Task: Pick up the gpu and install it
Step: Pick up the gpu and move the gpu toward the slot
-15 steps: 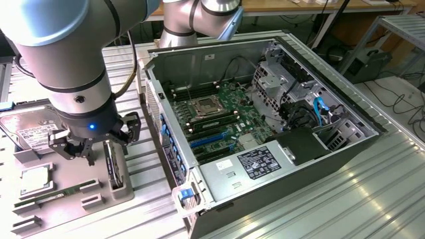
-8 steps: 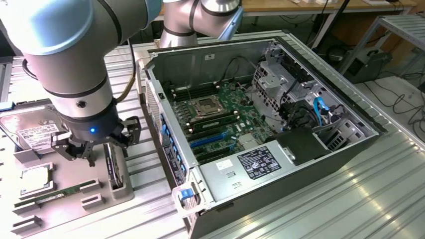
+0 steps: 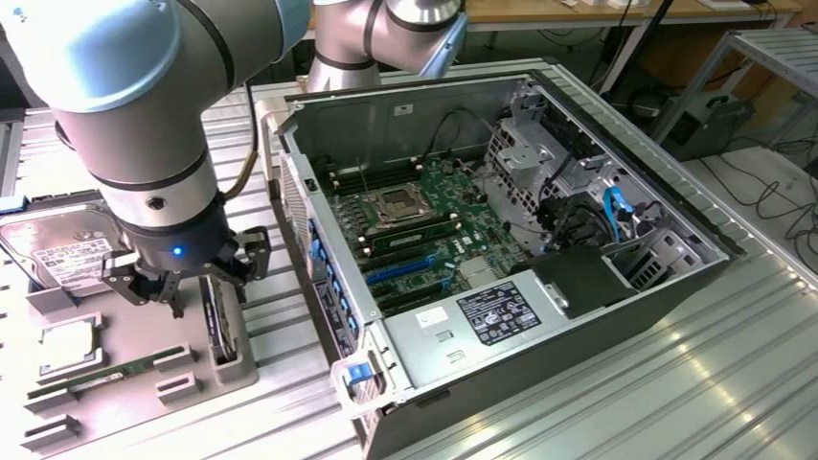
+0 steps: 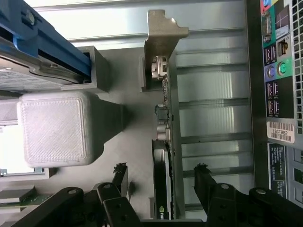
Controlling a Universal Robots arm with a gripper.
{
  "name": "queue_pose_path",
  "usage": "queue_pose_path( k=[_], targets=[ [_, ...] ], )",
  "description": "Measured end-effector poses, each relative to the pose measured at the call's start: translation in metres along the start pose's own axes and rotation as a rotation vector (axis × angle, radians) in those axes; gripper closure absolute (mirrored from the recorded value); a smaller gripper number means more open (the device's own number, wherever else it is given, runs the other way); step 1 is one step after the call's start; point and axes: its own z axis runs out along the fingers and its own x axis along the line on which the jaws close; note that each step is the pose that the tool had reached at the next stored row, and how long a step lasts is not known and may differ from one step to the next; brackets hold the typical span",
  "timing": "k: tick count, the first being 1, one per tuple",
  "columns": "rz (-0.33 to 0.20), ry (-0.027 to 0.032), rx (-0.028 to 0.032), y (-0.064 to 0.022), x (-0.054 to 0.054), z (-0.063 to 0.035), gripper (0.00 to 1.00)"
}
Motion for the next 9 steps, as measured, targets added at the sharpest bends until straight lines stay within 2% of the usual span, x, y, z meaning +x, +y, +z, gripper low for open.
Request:
queue_pose_path(
  k=[4, 9],
  targets=[
    [-0.030, 0.0010, 0.0006, 0.0035, 0.0002, 0.0022, 0.32],
    [-0.042, 0.0017, 0.0007, 0.0036, 0.0008, 0.0068, 0.32]
  ],
)
